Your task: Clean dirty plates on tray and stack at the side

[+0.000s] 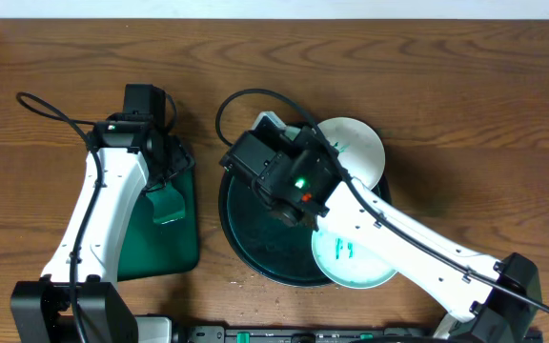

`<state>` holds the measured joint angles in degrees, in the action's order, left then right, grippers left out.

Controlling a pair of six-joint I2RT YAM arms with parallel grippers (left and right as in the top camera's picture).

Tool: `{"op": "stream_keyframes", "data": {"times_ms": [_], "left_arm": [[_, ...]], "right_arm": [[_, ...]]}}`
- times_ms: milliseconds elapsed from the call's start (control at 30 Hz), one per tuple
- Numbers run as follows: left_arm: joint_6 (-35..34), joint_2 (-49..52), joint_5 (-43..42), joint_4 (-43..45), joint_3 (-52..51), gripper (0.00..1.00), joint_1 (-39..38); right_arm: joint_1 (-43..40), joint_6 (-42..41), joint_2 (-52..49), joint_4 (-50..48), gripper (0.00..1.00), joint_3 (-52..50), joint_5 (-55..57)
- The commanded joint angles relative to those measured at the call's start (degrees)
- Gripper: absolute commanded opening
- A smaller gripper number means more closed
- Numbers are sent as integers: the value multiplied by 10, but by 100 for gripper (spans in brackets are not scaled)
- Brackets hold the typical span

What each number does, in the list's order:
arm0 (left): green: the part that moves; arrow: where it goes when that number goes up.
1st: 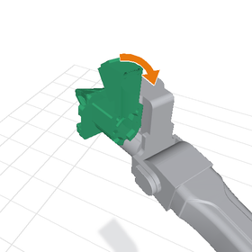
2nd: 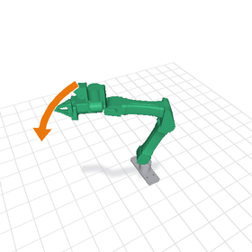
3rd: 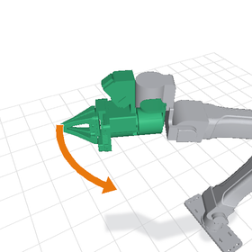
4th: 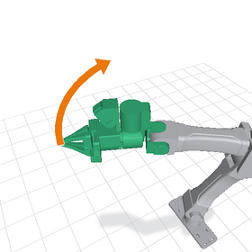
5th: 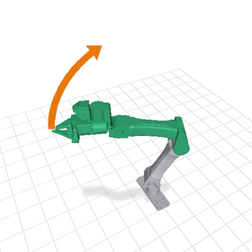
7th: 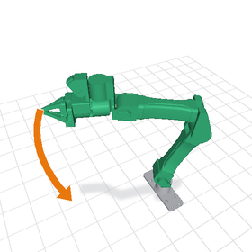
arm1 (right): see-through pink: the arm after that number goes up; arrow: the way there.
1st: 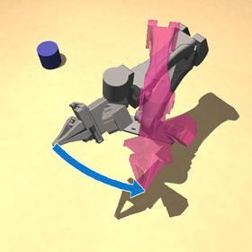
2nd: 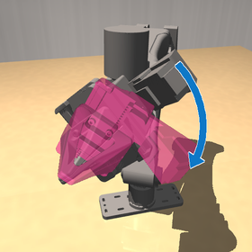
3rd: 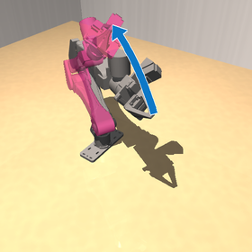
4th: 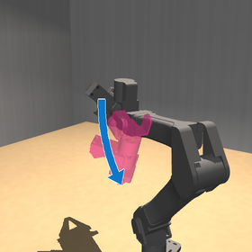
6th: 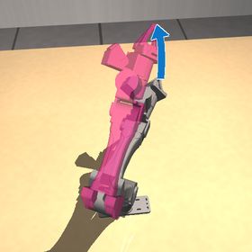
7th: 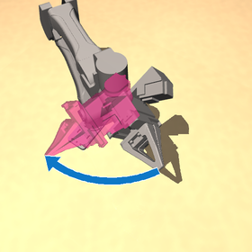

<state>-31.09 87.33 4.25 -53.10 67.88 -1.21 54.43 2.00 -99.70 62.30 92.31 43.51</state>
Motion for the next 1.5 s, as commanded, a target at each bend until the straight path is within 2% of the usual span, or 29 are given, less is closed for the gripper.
{"op": "stream_keyframes", "data": {"times_ms": [0, 367, 567, 733, 767, 833, 867, 900, 933, 967, 1000, 1033, 1067, 1100, 1133, 1167, 1233, 1467], "left_arm": [[4, -2, -4, -4, 8, 82, 3], [4, -2, -4, -6, 8, 82, 3], [4, -2, -4, -7, 8, 82, 3], [4, -2, -4, -6, 8, 82, 3], [4, -2, -4, -6, 8, 82, 3], [4, -2, -4, -6, 8, 82, 3], [4, -2, -4, -6, 8, 82, 3], [4, -2, -4, -6, 8, 82, 3], [4, -2, -4, -6, 8, 82, 3], [4, -2, -4, -6, 8, 82, 3], [4, -2, -4, -6, 8, 82, 3], [4, -2, -4, -6, 8, 82, 3], [4, -2, -4, -6, 8, 82, 3], [4, -2, -4, -6, 8, 82, 3], [4, -2, -4, -6, 8, 82, 3], [4, -2, -4, -6, 8, 82, 3], [4, -2, -4, -6, 8, 82, 3], [4, -2, -4, -6, 8, 82, 3]], "right_arm": [[-63, -87, 4, 0, 1, 7, -100], [-240, -205, 5, -3, 1, 7, -288], [-327, -204, 5, -27, 1, 7, -387], [-362, -207, 5, -16, 1, 7, -395], [-369, -213, 5, -12, 9, 7, -395], [-377, -215, 5, -8, 43, 7, -412], [-379, -213, 5, -7, 55, 7, -437], [-379, -210, 5, -10, 43, 7, -452], [-379, -203, 5, -12, 21, 7, -451], [-379, -196, 5, -13, 18, 7, -451], [-379, -195, 4, -14, 33, 7, -452], [-379, -189, 3, -15, 43, 7, -465], [-379, -166, 2, -17, 44, 7, -486], [-379, -149, -2, -17, 35, 7, -499], [-379, -143, -7, -16, 21, 7, -502], [-379, -144, -12, -15, 15, 6, -502], [-377, -143, -26, -11, 21, 3, -502], [-376, -138, -95, -9, 24, -3, -493]]}}
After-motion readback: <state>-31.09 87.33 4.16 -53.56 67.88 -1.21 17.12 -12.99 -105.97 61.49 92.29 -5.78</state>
